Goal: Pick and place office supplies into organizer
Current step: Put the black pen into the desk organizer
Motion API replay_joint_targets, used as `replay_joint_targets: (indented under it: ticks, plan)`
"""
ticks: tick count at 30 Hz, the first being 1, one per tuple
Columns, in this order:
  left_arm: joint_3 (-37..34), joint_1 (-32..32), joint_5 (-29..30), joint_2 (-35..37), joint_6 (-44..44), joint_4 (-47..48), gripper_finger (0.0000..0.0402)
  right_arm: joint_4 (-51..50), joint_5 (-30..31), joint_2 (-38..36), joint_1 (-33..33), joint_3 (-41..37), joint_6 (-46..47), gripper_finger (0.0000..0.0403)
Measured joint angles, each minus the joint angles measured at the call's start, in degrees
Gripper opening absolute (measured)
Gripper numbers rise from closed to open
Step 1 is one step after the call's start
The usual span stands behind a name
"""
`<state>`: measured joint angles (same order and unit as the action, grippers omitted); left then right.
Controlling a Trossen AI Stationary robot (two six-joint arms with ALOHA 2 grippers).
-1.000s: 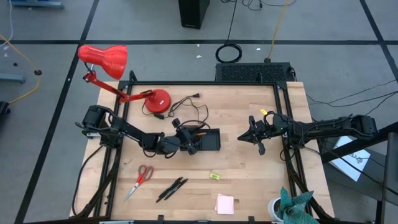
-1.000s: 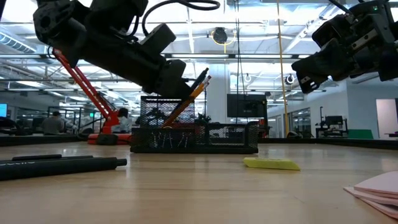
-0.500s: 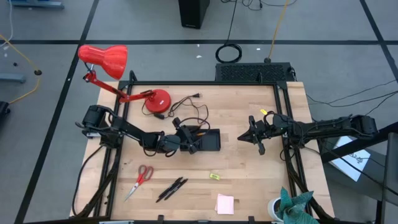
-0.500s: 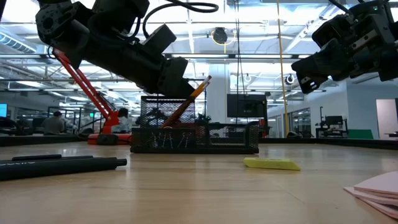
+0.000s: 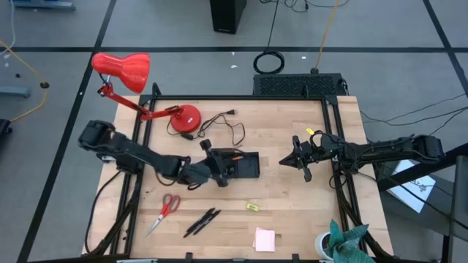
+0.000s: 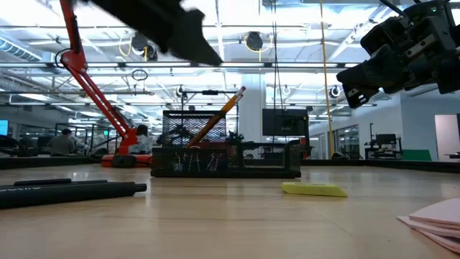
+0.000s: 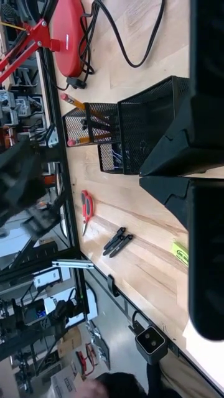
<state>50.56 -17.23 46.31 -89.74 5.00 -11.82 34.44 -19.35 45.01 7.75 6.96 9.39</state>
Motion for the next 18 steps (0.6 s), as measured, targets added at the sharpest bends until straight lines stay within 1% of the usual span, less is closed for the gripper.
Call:
replay_joint_targets:
  ticks: [1, 3, 6, 7, 9, 11, 15, 18]
  plan:
    - [2.8, -0.9, 1.1, 0.6, -2.0, 7.4, 0.0097, 0.0, 0.0, 0.0, 0.0, 0.0, 0.0, 0.0004]
    - [9.2, -2.7, 0.9, 0.9, -8.1, 21.2, 0.0097, 0.0, 0.0, 0.0, 0.0, 0.0, 0.0, 0.0004]
    - [18.5, -4.9, -6.0, 1.3, -22.2, 42.2, 0.0097, 0.0, 0.0, 0.0, 0.0, 0.0, 0.0, 0.0004]
    - [20.9, -5.6, -8.7, 0.6, -27.8, 47.7, 0.0097, 0.0, 0.0, 0.0, 0.0, 0.0, 0.0, 0.0004]
    - [23.7, -7.5, -12.4, -1.3, -37.3, 57.4, 0.0097, 0.0, 0.0, 0.0, 0.0, 0.0, 0.0, 0.0004]
    - [24.5, -10.0, -15.4, -3.7, -42.9, 63.0, 0.0097, 0.0, -0.1, 0.0, 0.0, 0.0, 0.0, 0.0004]
    - [24.7, -14.5, -23.2, -8.7, -50.3, 65.3, 0.0097, 0.0, -0.1, 0.0, 0.0, 0.0, 0.2, 0.0004]
    - [24.7, -16.3, -24.1, -12.9, -54.5, 64.8, 0.0097, 0.4, -0.1, 0.0, 0.0, 0.0, 0.2, 0.0004]
